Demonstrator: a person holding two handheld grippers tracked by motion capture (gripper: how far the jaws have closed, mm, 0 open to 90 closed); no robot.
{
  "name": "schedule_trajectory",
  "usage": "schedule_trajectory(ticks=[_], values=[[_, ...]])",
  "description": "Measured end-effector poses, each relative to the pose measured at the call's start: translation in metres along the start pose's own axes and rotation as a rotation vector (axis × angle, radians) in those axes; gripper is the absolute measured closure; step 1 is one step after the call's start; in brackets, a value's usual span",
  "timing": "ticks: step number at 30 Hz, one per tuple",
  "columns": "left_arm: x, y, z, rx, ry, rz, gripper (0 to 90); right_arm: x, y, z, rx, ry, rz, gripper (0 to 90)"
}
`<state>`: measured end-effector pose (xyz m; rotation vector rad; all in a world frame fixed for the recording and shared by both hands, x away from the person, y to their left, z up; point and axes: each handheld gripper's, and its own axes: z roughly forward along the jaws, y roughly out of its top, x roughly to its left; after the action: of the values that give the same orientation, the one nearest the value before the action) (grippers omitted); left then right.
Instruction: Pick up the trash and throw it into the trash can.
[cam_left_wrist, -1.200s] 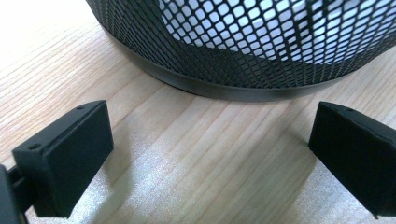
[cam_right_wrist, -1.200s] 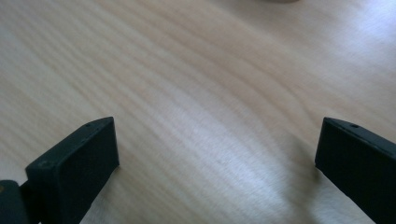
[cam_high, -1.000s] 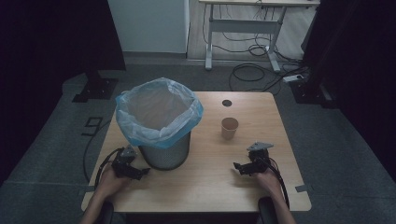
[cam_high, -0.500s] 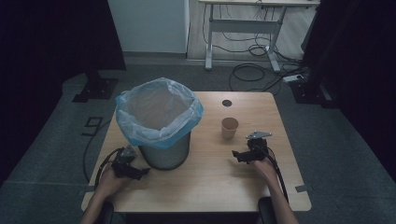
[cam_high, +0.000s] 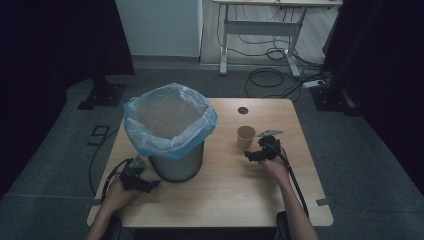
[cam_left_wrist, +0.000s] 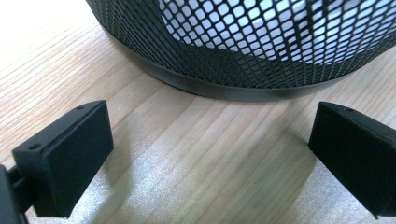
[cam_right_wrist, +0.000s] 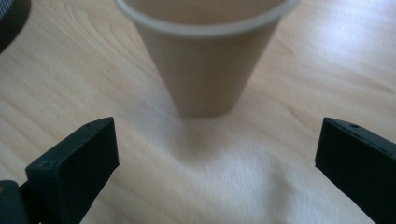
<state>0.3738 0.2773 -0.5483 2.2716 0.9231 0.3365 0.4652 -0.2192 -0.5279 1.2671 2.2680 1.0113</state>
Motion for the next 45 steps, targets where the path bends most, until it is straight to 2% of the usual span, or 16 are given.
schedule_trajectory(ticks=[11, 16, 21, 22, 23, 28, 45], values=[[0.000, 0.000, 0.000, 0.001, 0.000, 0.000, 0.0, 0.001, 0.023, 0.020, -0.031, -0.005, 0.022, 0.3], [0.000, 0.000, 0.000, 0.001, 0.000, 0.000, 0.0, 0.005, 0.035, 0.027, -0.045, -0.003, 0.013, 11.3], [0.000, 0.000, 0.000, 0.001, 0.000, 0.000, 0.0, 0.006, 0.040, 0.029, -0.054, 0.000, 0.016, 17.6], [0.000, 0.000, 0.000, 0.002, 0.000, 0.001, 0.0, 0.007, 0.043, 0.030, -0.056, 0.014, 0.009, 22.0], [0.000, 0.000, 0.000, 0.002, 0.000, 0.001, 0.0, 0.007, 0.043, 0.030, -0.056, 0.014, 0.009, 22.0], [0.000, 0.000, 0.000, 0.001, 0.000, 0.001, 0.0, 0.008, 0.047, 0.027, -0.055, 0.032, 0.026, 23.9], [0.000, 0.000, 0.000, 0.001, 0.000, 0.000, 0.0, 0.007, 0.065, -0.007, -0.059, 0.080, -0.003, 25.2]])
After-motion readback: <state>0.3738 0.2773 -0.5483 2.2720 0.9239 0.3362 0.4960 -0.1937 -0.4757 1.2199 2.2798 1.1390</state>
